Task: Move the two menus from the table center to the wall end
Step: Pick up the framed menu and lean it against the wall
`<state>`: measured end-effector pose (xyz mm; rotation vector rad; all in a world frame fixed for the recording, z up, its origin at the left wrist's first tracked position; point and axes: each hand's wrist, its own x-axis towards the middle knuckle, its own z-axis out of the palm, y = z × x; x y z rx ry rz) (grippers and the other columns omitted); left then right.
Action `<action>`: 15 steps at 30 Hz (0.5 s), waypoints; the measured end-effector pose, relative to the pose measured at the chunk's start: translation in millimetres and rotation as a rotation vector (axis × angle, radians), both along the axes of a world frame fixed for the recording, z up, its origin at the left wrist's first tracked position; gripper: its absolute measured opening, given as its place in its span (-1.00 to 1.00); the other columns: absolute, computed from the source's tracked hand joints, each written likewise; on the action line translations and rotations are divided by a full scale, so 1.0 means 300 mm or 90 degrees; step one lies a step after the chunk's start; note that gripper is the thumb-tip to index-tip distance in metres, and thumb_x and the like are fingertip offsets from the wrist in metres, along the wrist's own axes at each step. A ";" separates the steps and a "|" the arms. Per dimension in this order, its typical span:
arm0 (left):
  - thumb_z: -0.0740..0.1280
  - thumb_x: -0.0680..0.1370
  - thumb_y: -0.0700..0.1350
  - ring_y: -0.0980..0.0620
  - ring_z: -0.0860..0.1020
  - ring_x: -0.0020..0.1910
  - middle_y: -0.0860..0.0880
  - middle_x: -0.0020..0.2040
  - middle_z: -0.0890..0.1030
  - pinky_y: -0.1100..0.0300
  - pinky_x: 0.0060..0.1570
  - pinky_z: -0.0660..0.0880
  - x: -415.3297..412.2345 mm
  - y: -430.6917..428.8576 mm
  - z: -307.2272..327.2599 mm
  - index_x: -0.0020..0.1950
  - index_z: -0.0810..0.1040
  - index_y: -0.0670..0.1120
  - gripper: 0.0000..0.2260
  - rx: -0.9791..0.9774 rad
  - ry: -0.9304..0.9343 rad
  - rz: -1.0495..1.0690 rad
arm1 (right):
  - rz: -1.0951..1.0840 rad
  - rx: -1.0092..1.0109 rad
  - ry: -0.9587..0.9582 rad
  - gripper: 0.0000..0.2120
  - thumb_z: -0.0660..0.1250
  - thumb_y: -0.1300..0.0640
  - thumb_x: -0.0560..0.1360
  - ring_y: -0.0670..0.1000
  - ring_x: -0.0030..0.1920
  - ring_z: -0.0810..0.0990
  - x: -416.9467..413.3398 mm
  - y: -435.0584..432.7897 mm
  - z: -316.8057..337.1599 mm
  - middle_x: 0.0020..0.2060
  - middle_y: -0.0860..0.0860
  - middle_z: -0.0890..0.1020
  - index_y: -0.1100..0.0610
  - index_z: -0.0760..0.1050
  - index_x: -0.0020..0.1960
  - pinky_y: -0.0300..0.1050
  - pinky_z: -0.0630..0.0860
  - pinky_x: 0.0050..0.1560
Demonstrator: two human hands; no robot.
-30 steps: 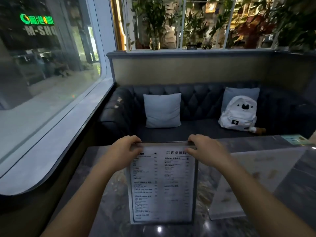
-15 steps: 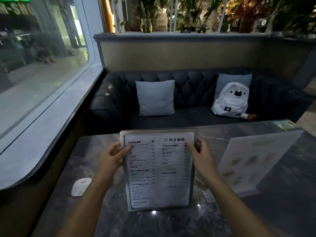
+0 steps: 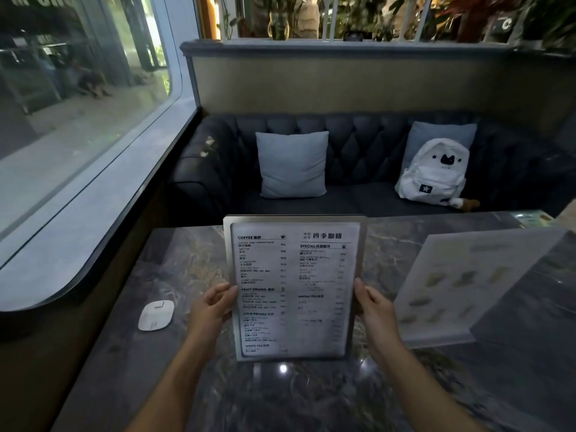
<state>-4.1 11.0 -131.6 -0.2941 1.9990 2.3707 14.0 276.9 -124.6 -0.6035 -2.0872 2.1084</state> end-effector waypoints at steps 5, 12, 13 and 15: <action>0.36 0.46 -0.23 -0.02 0.59 -0.18 -0.06 -0.23 0.65 0.06 -0.12 0.52 -0.009 -0.036 0.038 -0.20 0.60 -0.09 -0.93 -0.131 0.023 -0.030 | -0.006 0.004 0.016 -0.79 0.27 -0.02 0.48 0.03 -0.17 0.64 -0.005 0.006 -0.004 -0.21 0.03 0.69 0.04 0.62 -0.21 -0.04 0.56 -0.14; 0.34 0.45 -0.30 -0.16 0.54 -0.17 -0.08 -0.34 0.43 -0.15 0.02 0.54 -0.002 -0.055 0.100 -0.15 0.51 -0.15 -0.93 -0.251 0.101 -0.083 | -0.055 -0.050 0.065 -0.85 0.35 0.14 0.44 -0.14 -0.31 0.63 -0.029 -0.002 0.005 -0.33 -0.11 0.68 -0.02 0.62 -0.27 -0.26 0.52 -0.32; 0.33 0.46 -0.31 -0.15 0.51 -0.17 -0.10 -0.33 0.40 -0.20 0.03 0.51 0.004 -0.057 0.100 -0.16 0.50 -0.14 -0.92 -0.261 0.102 -0.080 | -0.049 -0.052 0.068 -0.85 0.35 0.15 0.43 -0.15 -0.32 0.64 -0.030 -0.005 0.004 -0.34 -0.11 0.69 -0.02 0.63 -0.27 -0.29 0.51 -0.35; 0.32 0.46 -0.32 -0.13 0.47 -0.19 -0.11 -0.33 0.36 -0.23 0.05 0.49 0.021 -0.063 0.093 -0.21 0.47 -0.11 -0.87 -0.271 0.095 -0.056 | -0.044 -0.062 0.070 -0.91 0.35 0.16 0.44 -0.14 -0.30 0.63 -0.030 -0.014 -0.001 -0.29 -0.08 0.68 0.03 0.63 -0.15 -0.26 0.50 -0.31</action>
